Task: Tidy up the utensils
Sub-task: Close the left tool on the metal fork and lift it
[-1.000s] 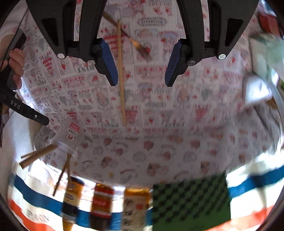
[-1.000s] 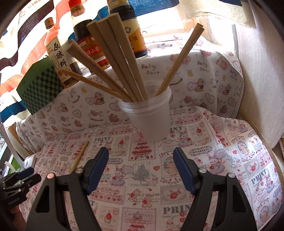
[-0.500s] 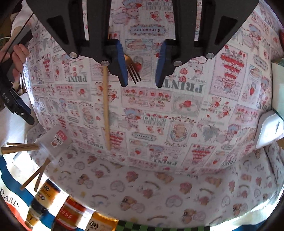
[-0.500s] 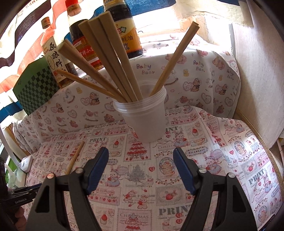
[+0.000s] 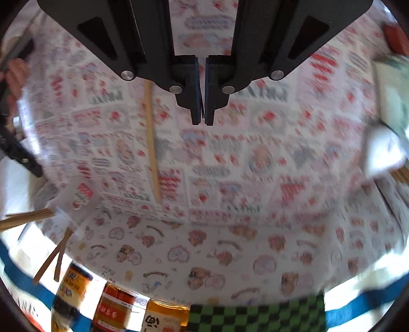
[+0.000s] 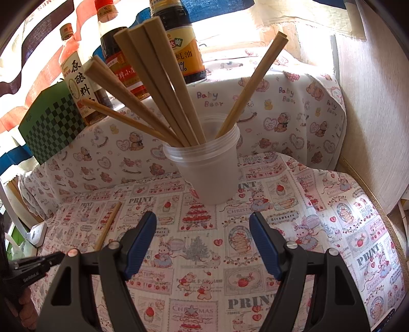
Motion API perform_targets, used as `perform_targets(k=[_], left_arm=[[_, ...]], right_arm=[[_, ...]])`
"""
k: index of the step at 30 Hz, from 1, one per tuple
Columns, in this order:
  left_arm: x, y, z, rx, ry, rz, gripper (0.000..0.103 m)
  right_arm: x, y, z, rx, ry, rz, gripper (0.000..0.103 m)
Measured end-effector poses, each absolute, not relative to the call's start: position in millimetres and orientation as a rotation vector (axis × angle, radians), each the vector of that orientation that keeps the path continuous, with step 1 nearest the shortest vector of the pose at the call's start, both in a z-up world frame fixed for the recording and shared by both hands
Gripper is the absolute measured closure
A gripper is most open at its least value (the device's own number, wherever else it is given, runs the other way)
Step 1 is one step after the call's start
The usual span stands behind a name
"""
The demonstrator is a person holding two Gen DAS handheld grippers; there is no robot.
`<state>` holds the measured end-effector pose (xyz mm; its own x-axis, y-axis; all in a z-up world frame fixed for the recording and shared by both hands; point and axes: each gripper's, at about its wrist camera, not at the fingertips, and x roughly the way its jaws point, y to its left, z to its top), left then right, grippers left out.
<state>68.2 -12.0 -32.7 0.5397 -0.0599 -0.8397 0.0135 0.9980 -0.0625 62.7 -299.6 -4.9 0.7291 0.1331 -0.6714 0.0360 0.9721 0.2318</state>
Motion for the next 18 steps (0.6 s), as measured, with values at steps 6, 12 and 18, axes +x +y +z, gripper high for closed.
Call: perform_targets(k=[6,12,18], left_arm=[[102.6,-19.4,-51.5,0.064,1.161,-0.037,0.101],[103.1,-30.4,-55.4,0.192,1.166,-0.032,0.100],[101.6,-35.3,-40.3,0.202,1.116,-0.035,0.102]], right_arm=[[62.6,-300.4,-5.0,0.233,0.761,0.054,0.030],[61.7,-299.1,-3.9,0.227,0.763,0.053,0.030],[62.9,-297.4,-6.0,0.210,0.770,0.052,0.030]])
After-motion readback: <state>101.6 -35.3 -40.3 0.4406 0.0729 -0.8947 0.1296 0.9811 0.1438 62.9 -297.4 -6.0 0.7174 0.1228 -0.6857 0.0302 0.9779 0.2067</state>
